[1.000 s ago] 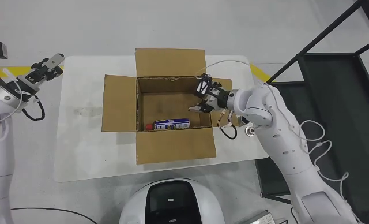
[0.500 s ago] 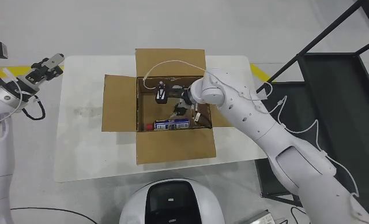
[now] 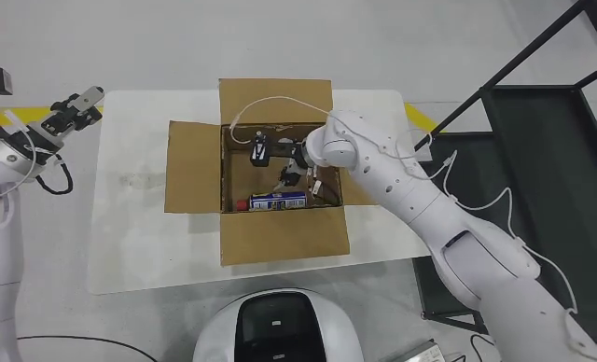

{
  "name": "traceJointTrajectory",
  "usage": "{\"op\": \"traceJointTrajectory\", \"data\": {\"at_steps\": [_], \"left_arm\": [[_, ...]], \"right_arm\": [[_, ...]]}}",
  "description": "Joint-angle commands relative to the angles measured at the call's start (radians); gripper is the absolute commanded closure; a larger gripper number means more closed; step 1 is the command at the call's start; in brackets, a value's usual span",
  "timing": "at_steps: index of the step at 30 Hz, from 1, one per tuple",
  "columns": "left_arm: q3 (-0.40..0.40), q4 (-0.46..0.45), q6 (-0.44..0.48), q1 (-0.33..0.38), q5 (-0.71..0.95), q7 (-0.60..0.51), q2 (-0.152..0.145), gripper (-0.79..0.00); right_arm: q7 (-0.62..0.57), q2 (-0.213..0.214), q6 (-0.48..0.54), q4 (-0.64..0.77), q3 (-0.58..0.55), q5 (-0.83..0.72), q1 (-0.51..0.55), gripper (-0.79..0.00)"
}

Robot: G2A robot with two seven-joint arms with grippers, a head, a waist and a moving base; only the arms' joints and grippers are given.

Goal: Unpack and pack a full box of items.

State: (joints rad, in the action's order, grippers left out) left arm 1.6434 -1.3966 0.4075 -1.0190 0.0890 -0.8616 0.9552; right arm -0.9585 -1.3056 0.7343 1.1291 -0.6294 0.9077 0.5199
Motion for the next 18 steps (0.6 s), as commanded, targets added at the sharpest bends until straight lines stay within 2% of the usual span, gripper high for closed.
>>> {"op": "traceJointTrajectory", "data": {"at_steps": [1, 9, 18], "left_arm": [[0.0, 0.0, 0.0, 0.0, 0.0, 0.0, 0.0, -0.785], [0.0, 0.0, 0.0, 0.0, 0.0, 0.0, 0.0, -0.785], [0.0, 0.0, 0.0, 0.0, 0.0, 0.0, 0.0, -0.785]], "right_arm": [[0.011, -0.012, 0.049, -0.043, 0.031, 0.021, -0.021, -0.785], [0.108, -0.111, 0.148, -0.277, 0.155, -0.011, -0.113, -0.785], [0.19, -0.231, 0.182, -0.504, 0.26, -0.016, -0.154, -0.785]]}}
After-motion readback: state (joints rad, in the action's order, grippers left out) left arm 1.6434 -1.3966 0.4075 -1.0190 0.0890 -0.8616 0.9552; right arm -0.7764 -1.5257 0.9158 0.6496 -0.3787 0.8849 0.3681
